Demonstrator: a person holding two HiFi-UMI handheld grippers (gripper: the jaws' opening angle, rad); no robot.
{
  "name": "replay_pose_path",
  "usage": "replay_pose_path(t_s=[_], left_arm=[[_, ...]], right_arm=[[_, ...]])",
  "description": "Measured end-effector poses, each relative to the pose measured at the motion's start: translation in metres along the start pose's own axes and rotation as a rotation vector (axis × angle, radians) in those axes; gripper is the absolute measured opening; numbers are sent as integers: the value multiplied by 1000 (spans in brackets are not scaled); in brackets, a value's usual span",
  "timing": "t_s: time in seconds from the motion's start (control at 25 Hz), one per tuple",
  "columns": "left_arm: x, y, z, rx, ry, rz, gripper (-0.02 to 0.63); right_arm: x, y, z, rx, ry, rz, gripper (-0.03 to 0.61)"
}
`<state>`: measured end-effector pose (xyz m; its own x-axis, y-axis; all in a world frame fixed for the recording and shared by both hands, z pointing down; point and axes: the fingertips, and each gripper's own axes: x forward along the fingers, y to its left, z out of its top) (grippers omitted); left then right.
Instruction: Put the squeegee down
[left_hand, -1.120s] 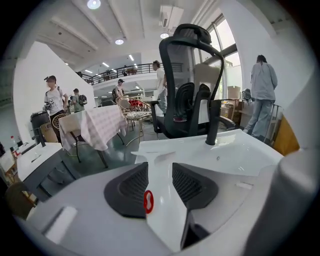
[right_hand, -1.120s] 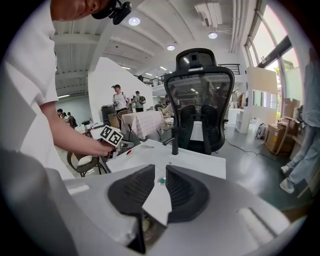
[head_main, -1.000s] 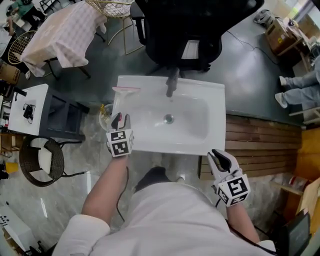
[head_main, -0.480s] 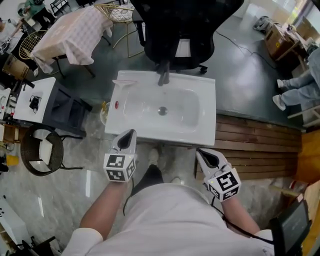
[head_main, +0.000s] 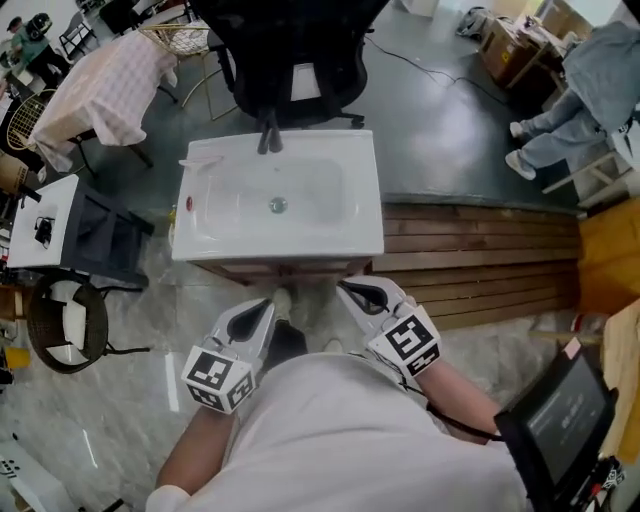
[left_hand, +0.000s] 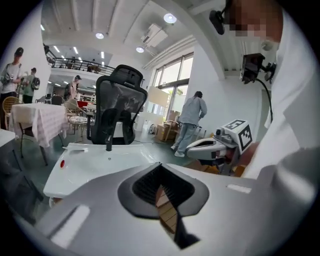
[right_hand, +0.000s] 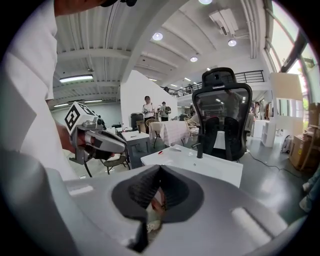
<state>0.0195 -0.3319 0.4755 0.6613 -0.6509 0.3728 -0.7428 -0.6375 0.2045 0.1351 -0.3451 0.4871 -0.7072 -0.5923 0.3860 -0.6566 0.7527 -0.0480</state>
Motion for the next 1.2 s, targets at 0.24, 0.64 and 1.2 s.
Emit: replay_pose_path(t_s=[0.24, 0.64, 1.2], left_arm=[[0, -37, -5, 26, 4, -61, 8], [-2, -39, -17, 9, 22, -67, 8], [4, -43, -18, 15, 44, -94, 8]], right_arm=[[-25, 17, 0, -25, -10, -1, 2], [-33, 28, -1, -61, -7, -7, 2], [-30, 30, -2, -72, -9, -5, 2]])
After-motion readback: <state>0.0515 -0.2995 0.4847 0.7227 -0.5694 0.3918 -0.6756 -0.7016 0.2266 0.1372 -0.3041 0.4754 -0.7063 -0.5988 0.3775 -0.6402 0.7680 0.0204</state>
